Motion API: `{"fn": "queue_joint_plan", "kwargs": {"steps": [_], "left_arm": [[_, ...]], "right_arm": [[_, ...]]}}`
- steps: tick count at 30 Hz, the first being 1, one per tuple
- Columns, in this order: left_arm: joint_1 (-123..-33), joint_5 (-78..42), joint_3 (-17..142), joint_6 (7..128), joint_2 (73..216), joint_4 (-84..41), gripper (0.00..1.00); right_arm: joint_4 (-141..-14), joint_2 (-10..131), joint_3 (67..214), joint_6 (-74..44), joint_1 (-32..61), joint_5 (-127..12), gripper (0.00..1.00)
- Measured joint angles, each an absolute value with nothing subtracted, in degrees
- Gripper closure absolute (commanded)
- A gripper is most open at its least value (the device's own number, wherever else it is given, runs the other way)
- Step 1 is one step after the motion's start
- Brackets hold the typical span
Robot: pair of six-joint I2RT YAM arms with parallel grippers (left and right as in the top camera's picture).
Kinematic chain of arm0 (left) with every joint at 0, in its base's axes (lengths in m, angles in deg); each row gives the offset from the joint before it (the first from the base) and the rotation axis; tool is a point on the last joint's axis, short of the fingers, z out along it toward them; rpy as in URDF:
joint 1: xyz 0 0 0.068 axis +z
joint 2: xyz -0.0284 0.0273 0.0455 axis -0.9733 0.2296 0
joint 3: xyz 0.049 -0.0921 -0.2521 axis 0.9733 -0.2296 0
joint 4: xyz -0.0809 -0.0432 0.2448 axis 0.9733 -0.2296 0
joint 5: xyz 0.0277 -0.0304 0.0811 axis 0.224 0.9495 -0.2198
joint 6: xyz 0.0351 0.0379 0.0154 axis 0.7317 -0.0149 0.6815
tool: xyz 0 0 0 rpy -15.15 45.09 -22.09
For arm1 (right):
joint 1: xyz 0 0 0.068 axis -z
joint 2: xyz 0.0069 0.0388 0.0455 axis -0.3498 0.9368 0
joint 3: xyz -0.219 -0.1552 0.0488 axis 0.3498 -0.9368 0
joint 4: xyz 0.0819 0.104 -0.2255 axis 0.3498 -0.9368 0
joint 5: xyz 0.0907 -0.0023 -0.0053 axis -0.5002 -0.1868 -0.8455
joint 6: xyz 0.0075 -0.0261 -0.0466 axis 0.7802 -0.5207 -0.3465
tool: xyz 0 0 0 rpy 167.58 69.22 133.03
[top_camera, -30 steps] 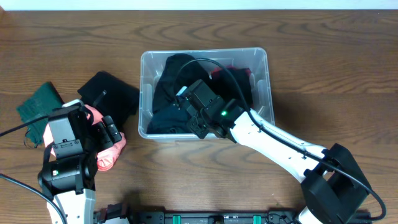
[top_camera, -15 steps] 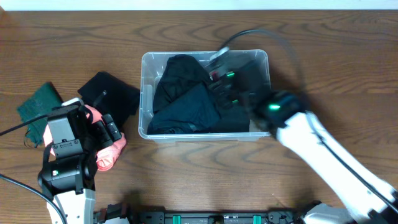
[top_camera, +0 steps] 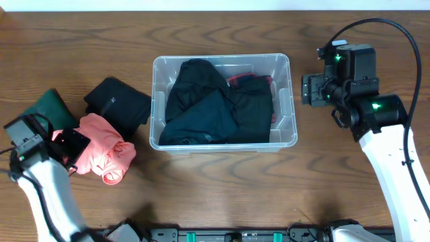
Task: Pack container
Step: 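Grasp the pink shirt with the left gripper and lift it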
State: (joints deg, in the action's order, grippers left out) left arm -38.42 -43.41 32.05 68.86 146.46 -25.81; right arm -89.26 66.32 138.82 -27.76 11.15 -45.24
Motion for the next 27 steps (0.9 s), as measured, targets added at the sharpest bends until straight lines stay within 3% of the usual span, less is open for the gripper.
{"fn": "queue_joint_plan", "kwargs": {"steps": [9, 11, 14, 18, 21, 27], "left_arm": [[-35.88, -33.61, 32.12, 68.89, 166.59, -19.38, 0.02], [-35.88, -31.73, 32.90, 68.80, 168.45, -18.68, 0.16], [-35.75, -28.74, 33.80, 69.54, 169.76, -17.70, 0.58], [-35.56, -25.02, 33.82, 70.98, 169.69, -17.64, 0.85], [-35.49, -21.83, 33.62, 72.14, 167.68, -18.62, 0.94], [-35.58, -13.16, 32.92, 72.60, 154.31, -20.61, 0.94]], "right_arm": [[-89.50, 66.32, 138.82, -27.74, 11.31, -45.59, 0.17], [-89.85, 66.32, 138.82, -27.74, 11.31, -45.67, 0.17], [-90.29, 66.32, 138.82, -27.74, 11.31, -45.70, 0.17], [-90.70, 66.35, 138.82, -27.74, 11.31, -45.72, 0.18], [-90.77, 66.35, 138.82, -27.74, 11.31, -45.72, 0.17], [-90.88, 66.35, 138.82, -27.69, 11.31, -45.52, 0.16]]}}
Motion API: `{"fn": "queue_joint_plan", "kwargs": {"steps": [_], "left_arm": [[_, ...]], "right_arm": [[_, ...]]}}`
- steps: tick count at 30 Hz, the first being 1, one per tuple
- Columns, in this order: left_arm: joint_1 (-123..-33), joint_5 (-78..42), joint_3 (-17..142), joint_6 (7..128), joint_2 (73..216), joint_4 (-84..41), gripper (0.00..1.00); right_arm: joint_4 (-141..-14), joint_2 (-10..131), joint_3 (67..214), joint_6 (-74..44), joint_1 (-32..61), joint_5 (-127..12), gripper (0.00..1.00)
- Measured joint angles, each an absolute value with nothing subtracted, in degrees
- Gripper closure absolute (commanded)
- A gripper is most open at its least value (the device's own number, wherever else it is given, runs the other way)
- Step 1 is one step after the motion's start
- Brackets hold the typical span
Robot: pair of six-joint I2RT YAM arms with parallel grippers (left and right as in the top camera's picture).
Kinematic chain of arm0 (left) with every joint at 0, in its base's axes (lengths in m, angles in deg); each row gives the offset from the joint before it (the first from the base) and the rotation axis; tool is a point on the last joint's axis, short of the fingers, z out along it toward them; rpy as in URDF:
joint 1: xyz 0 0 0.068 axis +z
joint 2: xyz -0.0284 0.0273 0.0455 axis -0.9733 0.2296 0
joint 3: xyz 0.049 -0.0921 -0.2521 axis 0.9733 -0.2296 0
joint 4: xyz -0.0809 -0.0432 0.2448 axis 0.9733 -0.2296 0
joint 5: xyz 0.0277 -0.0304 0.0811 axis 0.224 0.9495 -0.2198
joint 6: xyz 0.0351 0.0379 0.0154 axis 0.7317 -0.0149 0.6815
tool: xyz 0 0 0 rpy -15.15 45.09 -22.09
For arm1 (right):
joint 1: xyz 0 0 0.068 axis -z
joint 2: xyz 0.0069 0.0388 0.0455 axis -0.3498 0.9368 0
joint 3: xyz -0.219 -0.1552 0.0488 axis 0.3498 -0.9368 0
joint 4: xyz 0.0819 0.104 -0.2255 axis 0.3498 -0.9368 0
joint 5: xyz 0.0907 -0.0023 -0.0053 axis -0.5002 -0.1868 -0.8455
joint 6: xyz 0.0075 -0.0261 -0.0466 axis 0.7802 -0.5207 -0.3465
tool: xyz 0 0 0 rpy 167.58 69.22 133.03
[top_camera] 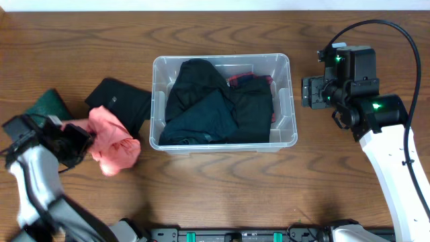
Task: Pack container
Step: 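Grasp the pink shirt with the left gripper and lift it, then place the pink shirt into the right half of the bin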
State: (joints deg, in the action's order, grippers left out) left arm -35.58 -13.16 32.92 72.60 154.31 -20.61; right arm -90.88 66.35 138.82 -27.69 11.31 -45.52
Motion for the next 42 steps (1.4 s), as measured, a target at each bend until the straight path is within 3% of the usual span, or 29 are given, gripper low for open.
{"fn": "queue_joint_plan", "kwargs": {"steps": [8, 16, 26, 30, 37, 38, 39, 40, 41, 42], "left_arm": [[-44.02, -4.22, 34.76, 73.02, 131.03, -24.11, 0.94], [-72.06, -3.39, 38.65, 73.00, 125.87, -16.17, 0.94], [-99.58, -8.67, 38.70, 70.55, 142.44, 10.06, 0.94], [-105.39, -8.81, 38.85, 70.44, 152.89, 17.95, 0.94], [-107.68, -8.70, 41.25, 70.37, 169.34, 19.13, 0.93], [-107.68, -8.54, 41.71, 70.24, 170.81, 19.11, 0.78], [-107.68, -8.41, 42.02, 70.26, 171.84, 19.13, 0.42], [-107.68, -8.22, 42.26, 70.20, 172.58, 19.04, 0.17], [-107.68, -8.08, 42.37, 69.78, 172.89, 18.82, 0.02], [-107.64, -7.89, 42.48, 69.56, 172.95, 18.17, 0.02]], "right_arm": [[-91.14, 66.32, 138.82, -22.07, 16.58, -44.03, 0.13], [-93.74, 66.35, 138.82, -19.25, 24.40, -43.18, 0.13], [-94.57, 66.35, 138.78, -18.75, 24.42, -43.25, 0.13], [-94.62, 66.35, 138.76, -18.75, 24.42, -43.25, 0.12], [-94.77, 66.35, 138.76, -18.75, 24.42, -43.25, 0.13], [-94.77, 66.35, 138.76, -18.75, 24.42, -43.25, 0.13], [-94.77, 66.35, 138.76, -18.75, 24.42, -43.25, 0.13], [-94.77, 66.35, 138.76, -18.75, 24.42, -43.27, 0.13], [-94.77, 66.35, 138.76, -18.77, 24.42, -43.25, 0.12], [-94.77, 66.35, 138.76, -18.77, 24.42, -43.25, 0.13]]}}
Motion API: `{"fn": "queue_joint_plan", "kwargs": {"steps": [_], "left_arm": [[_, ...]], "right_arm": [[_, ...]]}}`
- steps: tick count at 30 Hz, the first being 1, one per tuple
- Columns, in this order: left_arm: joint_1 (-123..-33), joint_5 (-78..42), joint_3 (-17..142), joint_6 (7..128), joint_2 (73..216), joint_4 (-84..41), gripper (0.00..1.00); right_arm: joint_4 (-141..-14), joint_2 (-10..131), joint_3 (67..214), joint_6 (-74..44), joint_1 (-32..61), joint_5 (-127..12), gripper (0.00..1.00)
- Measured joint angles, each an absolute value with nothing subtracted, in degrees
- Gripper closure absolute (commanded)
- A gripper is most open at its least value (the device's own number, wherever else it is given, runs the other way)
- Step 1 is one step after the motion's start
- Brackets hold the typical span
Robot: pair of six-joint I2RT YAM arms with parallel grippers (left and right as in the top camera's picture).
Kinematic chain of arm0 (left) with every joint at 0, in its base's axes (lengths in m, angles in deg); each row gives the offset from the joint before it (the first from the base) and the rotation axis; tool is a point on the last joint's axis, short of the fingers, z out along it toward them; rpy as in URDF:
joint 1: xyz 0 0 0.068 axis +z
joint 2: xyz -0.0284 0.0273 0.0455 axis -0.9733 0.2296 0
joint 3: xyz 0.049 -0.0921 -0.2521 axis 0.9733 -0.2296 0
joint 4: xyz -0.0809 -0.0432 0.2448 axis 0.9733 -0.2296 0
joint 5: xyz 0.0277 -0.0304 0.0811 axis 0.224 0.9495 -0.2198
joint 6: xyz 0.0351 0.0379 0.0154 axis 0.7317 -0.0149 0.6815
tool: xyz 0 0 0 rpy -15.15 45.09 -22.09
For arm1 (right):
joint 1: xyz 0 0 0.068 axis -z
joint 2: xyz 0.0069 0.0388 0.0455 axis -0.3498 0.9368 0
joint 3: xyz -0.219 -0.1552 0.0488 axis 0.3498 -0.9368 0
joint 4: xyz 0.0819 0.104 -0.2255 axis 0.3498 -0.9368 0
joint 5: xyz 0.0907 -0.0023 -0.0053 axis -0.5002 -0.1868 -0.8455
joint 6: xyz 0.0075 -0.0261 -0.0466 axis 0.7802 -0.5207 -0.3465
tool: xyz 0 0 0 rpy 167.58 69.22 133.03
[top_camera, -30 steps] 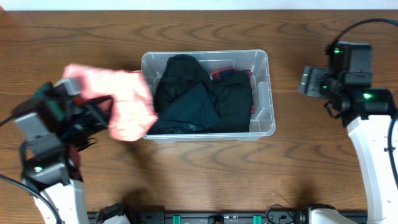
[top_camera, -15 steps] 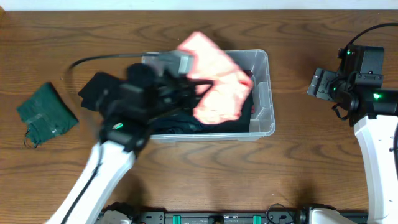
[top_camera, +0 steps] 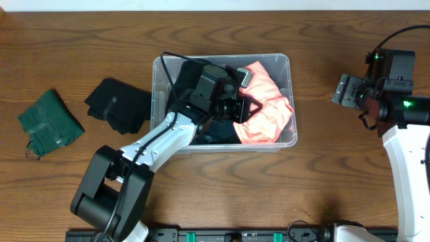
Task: Pack container
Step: 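Place the pink shirt into the right half of the bin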
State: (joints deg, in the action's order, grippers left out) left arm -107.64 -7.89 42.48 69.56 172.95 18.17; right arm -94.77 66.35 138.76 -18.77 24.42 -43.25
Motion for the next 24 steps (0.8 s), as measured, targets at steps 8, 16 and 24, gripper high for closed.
{"fn": "queue_joint_plan", "kwargs": {"steps": [8, 16, 24], "left_arm": [[-105.32, -11.45, 49.45, 73.98, 164.82, -3.98, 0.02], [-93.54, -33.55, 53.91, 79.03, 141.76, -21.33, 0.02], [-69.52, -41.39, 53.65, 79.92, 141.17, -27.78, 0.02]], "right_arm": [[-94.77, 66.35, 138.76, -18.77, 24.42, -43.23, 0.12], [-94.75, 66.35, 138.76, -18.77, 24.42, -43.05, 0.12], [-94.75, 66.35, 138.76, -18.77, 24.42, -43.03, 0.12]]}}
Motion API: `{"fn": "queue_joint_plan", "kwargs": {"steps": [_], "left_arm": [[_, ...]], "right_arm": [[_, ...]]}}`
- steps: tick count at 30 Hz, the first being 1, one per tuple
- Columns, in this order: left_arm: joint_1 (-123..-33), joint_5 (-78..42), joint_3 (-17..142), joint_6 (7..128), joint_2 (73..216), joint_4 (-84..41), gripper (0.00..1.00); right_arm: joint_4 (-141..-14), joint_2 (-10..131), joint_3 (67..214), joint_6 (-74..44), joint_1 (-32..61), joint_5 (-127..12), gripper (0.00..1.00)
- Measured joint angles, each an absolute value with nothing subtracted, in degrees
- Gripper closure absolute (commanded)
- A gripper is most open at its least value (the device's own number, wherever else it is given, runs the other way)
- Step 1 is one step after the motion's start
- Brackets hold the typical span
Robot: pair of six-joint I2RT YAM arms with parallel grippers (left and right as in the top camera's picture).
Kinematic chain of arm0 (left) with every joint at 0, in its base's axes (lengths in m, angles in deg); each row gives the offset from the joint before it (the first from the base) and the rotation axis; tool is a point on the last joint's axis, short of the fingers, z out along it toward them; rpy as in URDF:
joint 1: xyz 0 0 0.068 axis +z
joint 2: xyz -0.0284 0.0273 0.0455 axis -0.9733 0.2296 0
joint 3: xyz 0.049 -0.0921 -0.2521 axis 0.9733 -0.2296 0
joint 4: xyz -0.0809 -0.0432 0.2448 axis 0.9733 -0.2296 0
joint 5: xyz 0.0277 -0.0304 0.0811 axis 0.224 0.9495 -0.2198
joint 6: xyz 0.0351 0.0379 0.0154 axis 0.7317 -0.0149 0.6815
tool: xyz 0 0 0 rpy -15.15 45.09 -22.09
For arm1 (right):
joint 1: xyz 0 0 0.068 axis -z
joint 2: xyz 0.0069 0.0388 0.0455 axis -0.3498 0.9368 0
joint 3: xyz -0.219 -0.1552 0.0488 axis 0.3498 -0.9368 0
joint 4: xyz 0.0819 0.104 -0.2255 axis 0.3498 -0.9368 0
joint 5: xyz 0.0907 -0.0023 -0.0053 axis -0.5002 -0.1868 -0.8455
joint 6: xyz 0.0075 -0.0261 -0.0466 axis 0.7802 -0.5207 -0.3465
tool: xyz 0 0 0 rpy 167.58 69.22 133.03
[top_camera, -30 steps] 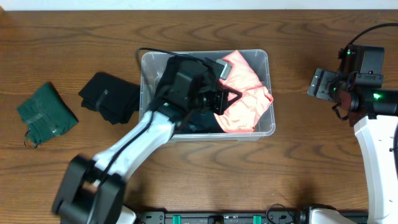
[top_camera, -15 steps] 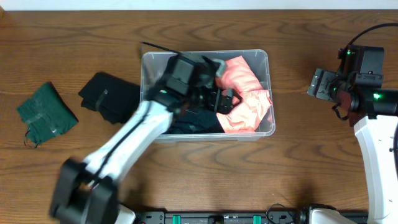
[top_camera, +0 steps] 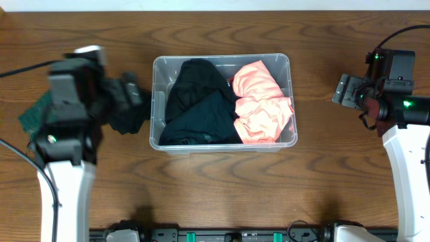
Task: Pack container
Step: 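Place the pink shirt into the right half of the bin, then grasp the black folded garment with the left gripper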
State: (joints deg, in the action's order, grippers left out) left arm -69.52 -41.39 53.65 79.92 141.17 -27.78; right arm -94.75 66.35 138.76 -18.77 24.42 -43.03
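Note:
A clear plastic container (top_camera: 156, 101) stands mid-table. Dark clothes (top_camera: 198, 101) fill its left half and a pink garment (top_camera: 261, 101) lies loose in its right half. A black garment (top_camera: 134, 111) lies on the table left of the container, and a green garment (top_camera: 30, 114) peeks out at the far left, mostly hidden under the left arm. My left gripper (top_camera: 130, 94) hovers over the black garment, blurred, so its jaws cannot be read. My right gripper (top_camera: 344, 90) hangs right of the container, over bare table, holding nothing visible.
The wooden table (top_camera: 215, 181) runs around the container. The left arm's body (top_camera: 67, 114) covers the table's left side. The right arm (top_camera: 403, 148) stands along the right edge.
My left gripper was inside the container with the pink garment; now it is out, over the black garment at the left. The pink garment stays in the container's right half. The right arm has not moved.
The pink garment first lay on the table by the left gripper, near the black one. Then the left gripper held it lifted. Later both were inside the container, and the right arm had moved right. Now the garment lies there alone.

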Motion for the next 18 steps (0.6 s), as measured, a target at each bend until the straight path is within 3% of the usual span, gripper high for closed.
{"fn": "queue_joint_plan", "kwargs": {"steps": [7, 18], "left_arm": [[-58.20, -34.38, 52.25, 76.84, 159.20, -27.58, 0.02], [-54.99, -26.07, 51.74, 69.41, 180.89, -17.70, 0.01]], "right_arm": [[-94.75, 66.35, 138.76, -18.77, 24.42, -43.03, 0.12], [-94.77, 66.35, 138.76, -18.77, 24.42, -43.03, 0.12]]}}
